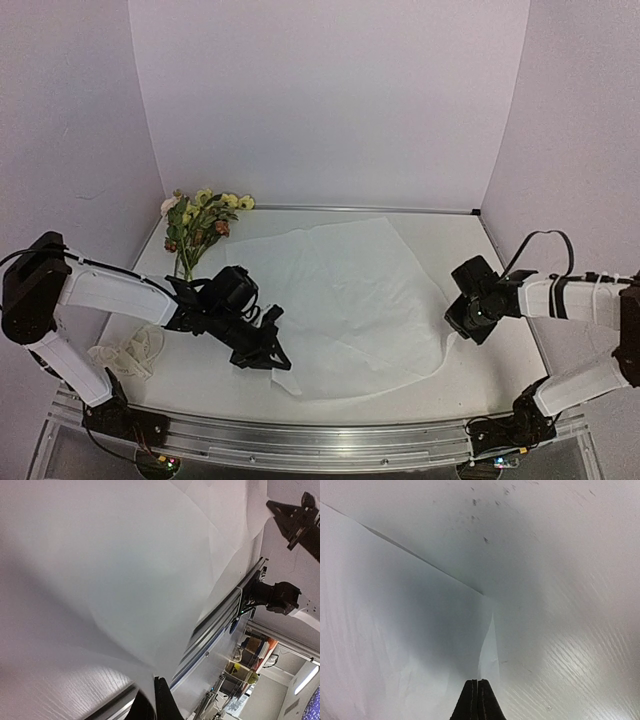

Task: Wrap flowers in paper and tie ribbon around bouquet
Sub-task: Rotate the flattened wrapping paper at the center of the board.

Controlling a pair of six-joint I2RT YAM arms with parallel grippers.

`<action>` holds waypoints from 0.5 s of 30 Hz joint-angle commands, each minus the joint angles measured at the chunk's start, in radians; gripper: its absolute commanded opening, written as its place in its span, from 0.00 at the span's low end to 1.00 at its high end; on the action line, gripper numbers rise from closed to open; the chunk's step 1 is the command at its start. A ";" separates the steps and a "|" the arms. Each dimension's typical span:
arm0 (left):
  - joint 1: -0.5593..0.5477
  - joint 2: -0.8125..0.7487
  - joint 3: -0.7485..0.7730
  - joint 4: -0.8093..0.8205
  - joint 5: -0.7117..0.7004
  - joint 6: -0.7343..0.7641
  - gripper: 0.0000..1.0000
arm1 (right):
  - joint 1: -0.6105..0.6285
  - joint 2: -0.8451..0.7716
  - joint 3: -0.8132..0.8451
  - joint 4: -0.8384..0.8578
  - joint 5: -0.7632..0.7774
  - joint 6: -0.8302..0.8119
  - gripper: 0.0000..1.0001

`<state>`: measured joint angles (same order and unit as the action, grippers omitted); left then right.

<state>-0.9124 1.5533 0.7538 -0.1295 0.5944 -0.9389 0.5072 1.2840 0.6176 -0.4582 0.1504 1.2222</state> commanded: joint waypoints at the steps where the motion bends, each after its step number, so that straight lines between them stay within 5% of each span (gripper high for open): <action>1: -0.021 0.010 -0.017 0.063 0.048 -0.009 0.07 | -0.071 0.117 0.150 -0.004 -0.044 -0.242 0.00; 9: -0.111 0.127 0.102 0.098 0.087 0.015 0.25 | -0.137 0.365 0.434 -0.075 -0.118 -0.437 0.00; 15: -0.115 0.047 0.117 0.035 0.065 0.069 0.52 | -0.175 0.415 0.498 -0.125 -0.064 -0.517 0.00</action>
<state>-1.0297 1.6759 0.8205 -0.0733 0.6599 -0.9190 0.3607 1.6794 1.0663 -0.5086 0.0480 0.8005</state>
